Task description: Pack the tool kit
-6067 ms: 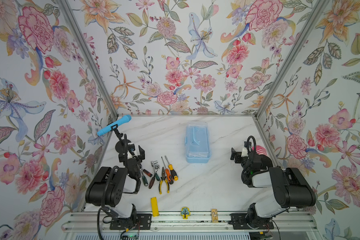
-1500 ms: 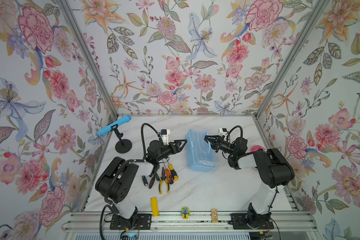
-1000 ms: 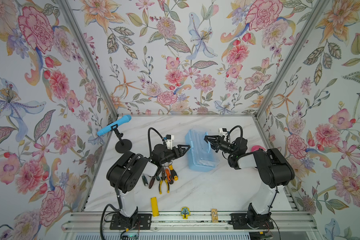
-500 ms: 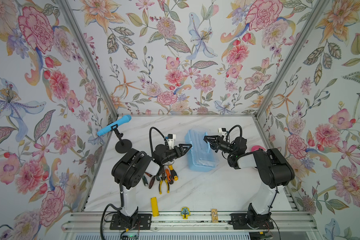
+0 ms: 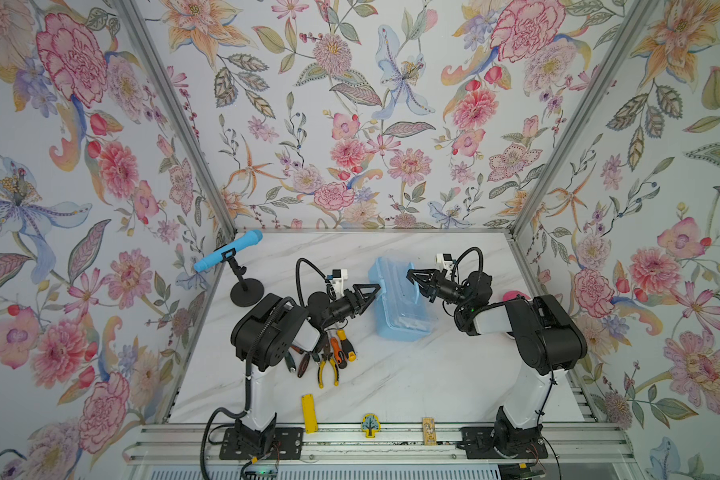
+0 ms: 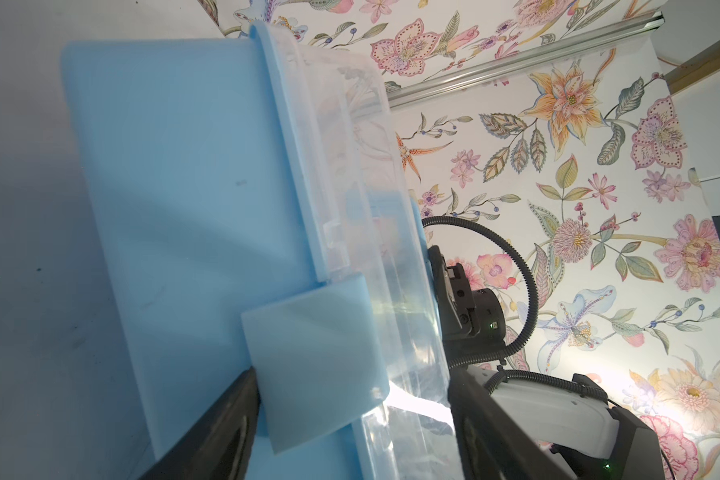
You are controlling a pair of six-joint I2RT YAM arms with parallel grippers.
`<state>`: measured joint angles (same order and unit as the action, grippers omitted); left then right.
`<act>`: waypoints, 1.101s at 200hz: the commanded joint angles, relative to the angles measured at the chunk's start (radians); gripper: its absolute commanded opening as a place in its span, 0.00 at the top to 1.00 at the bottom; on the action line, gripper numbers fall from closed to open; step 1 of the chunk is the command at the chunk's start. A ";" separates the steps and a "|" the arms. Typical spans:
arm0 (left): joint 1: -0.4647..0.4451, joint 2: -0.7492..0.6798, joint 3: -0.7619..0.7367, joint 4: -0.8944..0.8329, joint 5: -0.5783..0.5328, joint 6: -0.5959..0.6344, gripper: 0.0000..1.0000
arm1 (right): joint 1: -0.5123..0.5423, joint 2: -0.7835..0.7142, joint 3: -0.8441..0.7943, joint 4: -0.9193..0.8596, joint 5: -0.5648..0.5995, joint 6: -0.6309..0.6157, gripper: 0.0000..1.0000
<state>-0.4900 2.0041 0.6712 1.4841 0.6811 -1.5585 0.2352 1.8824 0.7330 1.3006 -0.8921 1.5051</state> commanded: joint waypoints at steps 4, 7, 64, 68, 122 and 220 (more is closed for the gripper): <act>-0.008 -0.047 0.008 0.308 0.102 -0.061 0.26 | 0.018 0.103 -0.047 -0.258 0.072 -0.216 1.00; -0.006 -0.052 0.008 0.309 0.104 -0.061 0.26 | 0.017 0.102 -0.048 -0.267 0.076 -0.222 1.00; 0.027 -0.154 0.007 0.307 0.112 -0.091 0.26 | 0.020 0.110 -0.045 -0.295 0.112 -0.237 1.00; 0.029 -0.158 0.006 0.308 0.111 -0.092 0.26 | 0.021 0.109 -0.046 -0.292 0.114 -0.235 1.00; 0.054 -0.150 -0.021 0.309 0.125 -0.084 0.27 | 0.025 0.089 -0.048 -0.289 0.140 -0.244 1.00; 0.097 -0.179 -0.064 0.177 0.127 0.028 0.26 | -0.006 -0.043 -0.080 -0.253 0.144 -0.218 1.00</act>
<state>-0.3946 1.8454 0.6228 1.5398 0.7822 -1.5772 0.2413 1.9221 0.6727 1.0534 -0.7456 1.2579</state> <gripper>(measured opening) 0.741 0.094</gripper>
